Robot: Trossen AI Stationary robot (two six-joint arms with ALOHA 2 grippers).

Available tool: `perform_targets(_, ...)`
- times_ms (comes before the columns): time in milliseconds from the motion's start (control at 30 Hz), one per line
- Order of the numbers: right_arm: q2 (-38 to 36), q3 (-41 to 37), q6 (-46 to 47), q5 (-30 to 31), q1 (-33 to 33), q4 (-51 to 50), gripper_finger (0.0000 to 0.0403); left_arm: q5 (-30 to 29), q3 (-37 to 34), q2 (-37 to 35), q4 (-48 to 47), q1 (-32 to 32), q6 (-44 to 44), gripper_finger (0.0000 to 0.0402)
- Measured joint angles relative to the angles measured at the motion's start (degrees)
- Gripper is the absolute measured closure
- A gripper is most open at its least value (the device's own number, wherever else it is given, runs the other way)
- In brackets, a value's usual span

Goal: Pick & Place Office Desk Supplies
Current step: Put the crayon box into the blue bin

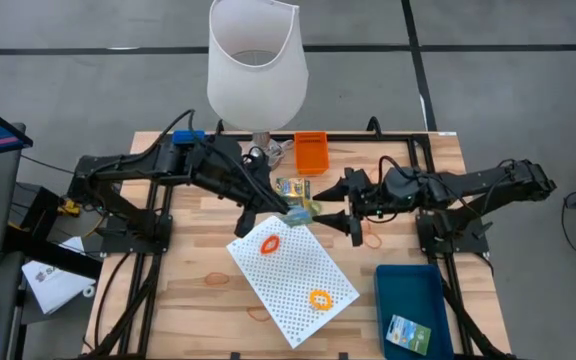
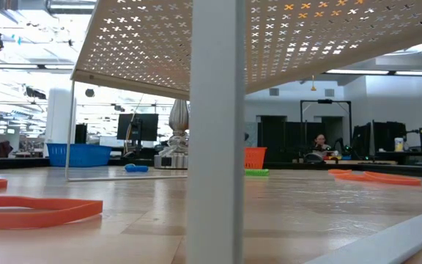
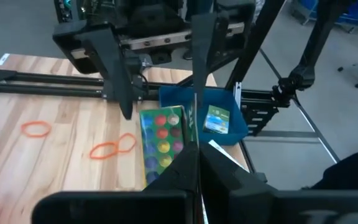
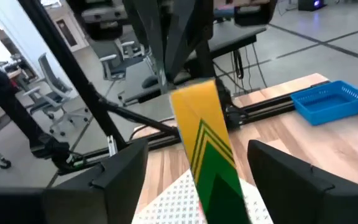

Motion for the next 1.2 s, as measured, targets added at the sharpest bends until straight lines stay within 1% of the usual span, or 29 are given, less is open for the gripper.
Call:
perform_targets(267, 0.5, 0.0, 0.0, 0.2, 0.0, 1.7, 0.0107, 0.0, 0.0, 0.0, 0.9, 0.0, 0.0, 0.0401)
perform_targets(367, 1.7, -0.1, -0.1, -0.7, -0.3, 3.1, 0.0106, 0.0, 0.0, 0.0, 1.7, 0.0, 0.0, 0.0401)
perform_targets(433, 3.5, 0.2, -0.1, -1.1, -0.3, 6.1, 0.0106, 0.0, 0.0, 0.0, 1.8, 0.0, -0.1, 0.0401)
perform_targets(500, 4.3, -0.2, -0.1, -1.4, -0.3, 5.6, 0.0106, 0.0, 0.0, 0.0, 1.8, 0.0, -0.2, 0.0401)
perform_targets(567, 6.1, 0.1, 0.0, -1.5, -0.3, 8.7, 0.0106, 0.0, 0.0, 0.0, 1.7, 0.0, -0.5, 0.0401)
perform_targets(667, 6.6, -0.1, 0.0, -3.0, -0.3, 9.4, 0.0106, 0.0, 0.0, 0.0, 1.8, -0.2, -1.0, 0.0401)
perform_targets(767, 7.0, 0.0, 0.0, -3.1, -0.3, 9.6, 0.0107, 0.0, 0.0, 0.0, 1.9, -0.2, -1.1, 0.0401)
perform_targets(900, 7.4, 0.0, 0.0, -4.2, -0.3, 10.8, 0.0125, 0.0, 0.0, 0.0, 2.1, -0.6, -1.3, 0.0401)
perform_targets(1000, 7.9, 0.0, 0.0, -4.4, -0.3, 11.9, 0.0149, 0.0, 0.0, 0.0, 2.8, -0.8, -1.3, 0.0401)
perform_targets(1067, 7.9, 0.0, 0.1, -4.4, -0.3, 11.8, 0.0169, 0.0, 0.0, 0.0, 3.4, -1.0, -1.4, 0.0401)
perform_targets(1200, 8.2, 0.0, 2.7, -4.6, -0.3, 11.8, 0.0225, 0.0, 0.0, 0.0, 5.2, -1.7, -1.4, 0.0401)
